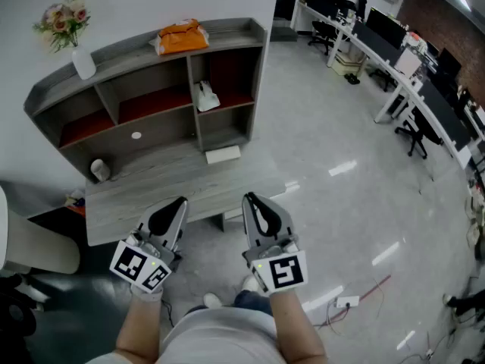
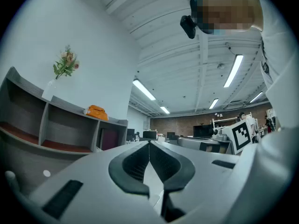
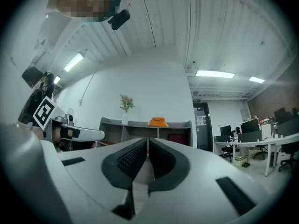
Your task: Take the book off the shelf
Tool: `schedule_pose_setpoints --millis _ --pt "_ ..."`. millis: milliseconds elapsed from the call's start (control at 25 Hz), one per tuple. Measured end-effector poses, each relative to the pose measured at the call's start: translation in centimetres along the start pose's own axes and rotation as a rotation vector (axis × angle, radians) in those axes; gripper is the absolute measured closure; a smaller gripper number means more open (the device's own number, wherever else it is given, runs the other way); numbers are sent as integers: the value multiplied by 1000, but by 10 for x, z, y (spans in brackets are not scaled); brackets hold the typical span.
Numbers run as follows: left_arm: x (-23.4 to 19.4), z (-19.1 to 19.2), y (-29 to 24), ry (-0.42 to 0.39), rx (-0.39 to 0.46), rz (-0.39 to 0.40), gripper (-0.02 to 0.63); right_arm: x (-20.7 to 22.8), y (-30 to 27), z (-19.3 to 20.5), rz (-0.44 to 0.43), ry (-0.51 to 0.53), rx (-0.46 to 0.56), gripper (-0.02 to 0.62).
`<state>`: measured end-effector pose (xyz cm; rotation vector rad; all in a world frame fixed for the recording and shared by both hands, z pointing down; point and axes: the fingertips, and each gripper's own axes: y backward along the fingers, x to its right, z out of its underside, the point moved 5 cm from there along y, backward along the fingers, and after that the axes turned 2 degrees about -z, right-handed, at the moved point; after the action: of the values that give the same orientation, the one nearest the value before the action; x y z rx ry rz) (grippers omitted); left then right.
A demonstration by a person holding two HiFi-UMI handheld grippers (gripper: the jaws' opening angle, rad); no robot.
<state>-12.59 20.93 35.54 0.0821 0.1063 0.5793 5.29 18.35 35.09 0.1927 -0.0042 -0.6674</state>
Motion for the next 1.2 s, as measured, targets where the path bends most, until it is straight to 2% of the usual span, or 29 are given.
schedule_pose_setpoints --millis 240,480,840,1200 --pt "12 10 -33 -2 -22 4 590 31 0 8 -19 6 -3 566" --pt "28 18 -80 -14 -49 -4 589 84 1 8 -12 -64 29 565" --pt "55 32 -145 -28 -67 -44 589 155 9 23 -71 -104 19 565" --pt "33 42 -175 -11 -85 -53 588 177 -20 36 -50 -159 19 565"
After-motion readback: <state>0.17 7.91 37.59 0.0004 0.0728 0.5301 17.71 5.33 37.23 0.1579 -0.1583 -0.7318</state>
